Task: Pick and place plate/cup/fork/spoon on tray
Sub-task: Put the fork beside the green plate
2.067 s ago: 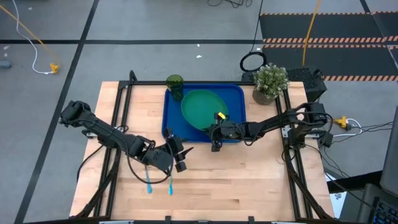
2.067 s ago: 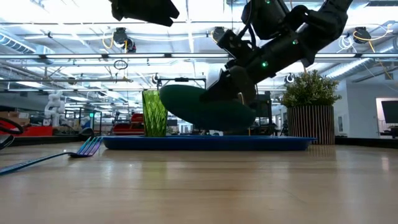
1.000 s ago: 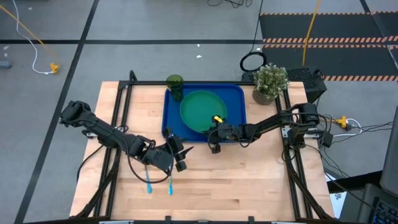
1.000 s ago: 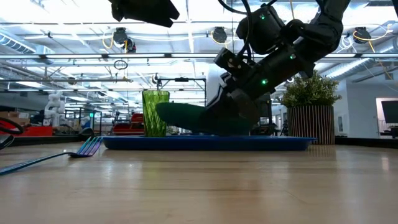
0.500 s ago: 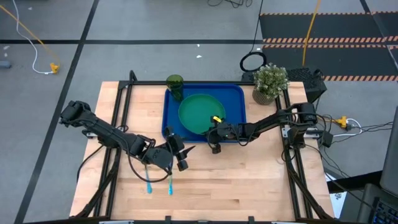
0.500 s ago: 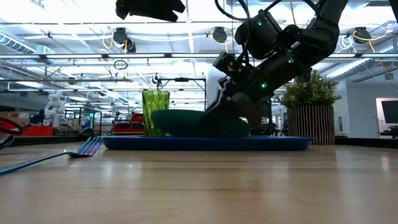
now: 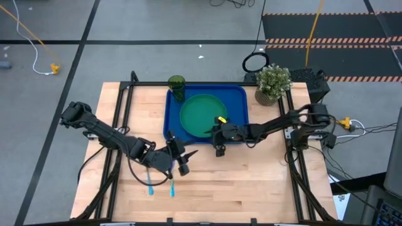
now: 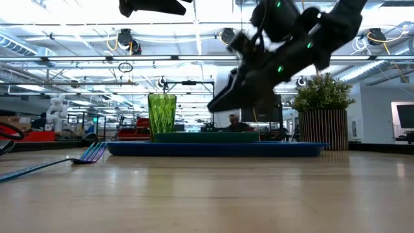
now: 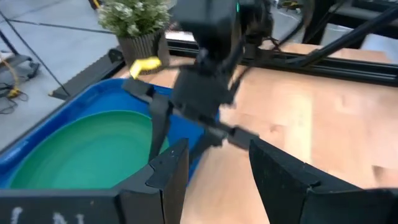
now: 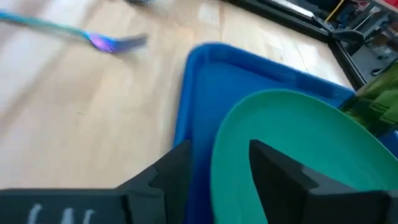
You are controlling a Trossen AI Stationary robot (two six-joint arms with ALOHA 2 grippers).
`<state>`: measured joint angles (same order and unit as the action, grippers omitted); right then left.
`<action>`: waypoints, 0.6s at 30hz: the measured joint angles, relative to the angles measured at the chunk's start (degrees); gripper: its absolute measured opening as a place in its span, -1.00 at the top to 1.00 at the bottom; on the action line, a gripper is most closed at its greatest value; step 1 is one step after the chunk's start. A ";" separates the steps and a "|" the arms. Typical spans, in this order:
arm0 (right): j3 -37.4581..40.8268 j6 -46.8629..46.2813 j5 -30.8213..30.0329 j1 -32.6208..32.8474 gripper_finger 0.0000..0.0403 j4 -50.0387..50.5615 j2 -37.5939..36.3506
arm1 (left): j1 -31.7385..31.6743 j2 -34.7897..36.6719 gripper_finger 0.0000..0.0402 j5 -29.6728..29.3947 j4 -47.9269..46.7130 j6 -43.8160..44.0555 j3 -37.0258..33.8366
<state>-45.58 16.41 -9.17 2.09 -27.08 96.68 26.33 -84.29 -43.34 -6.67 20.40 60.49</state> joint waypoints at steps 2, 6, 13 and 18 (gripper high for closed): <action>0.00 -2.10 0.00 1.01 0.18 3.32 -3.10 | 0.56 0.00 0.14 0.29 0.02 1.04 0.00; 0.00 -7.13 -0.01 3.54 0.14 9.73 -9.15 | 1.60 0.00 0.14 0.31 -0.94 4.45 0.00; 0.00 -16.81 -7.38 8.55 0.14 18.53 -16.86 | 4.08 0.00 0.14 2.51 -3.55 12.09 0.00; 0.07 -22.79 -16.53 12.91 0.14 24.68 -19.84 | 6.06 0.00 0.14 5.40 -4.26 19.74 0.06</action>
<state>-45.52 -6.38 -25.70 15.00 -2.40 76.84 32.38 -84.29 -37.94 -10.93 40.14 60.55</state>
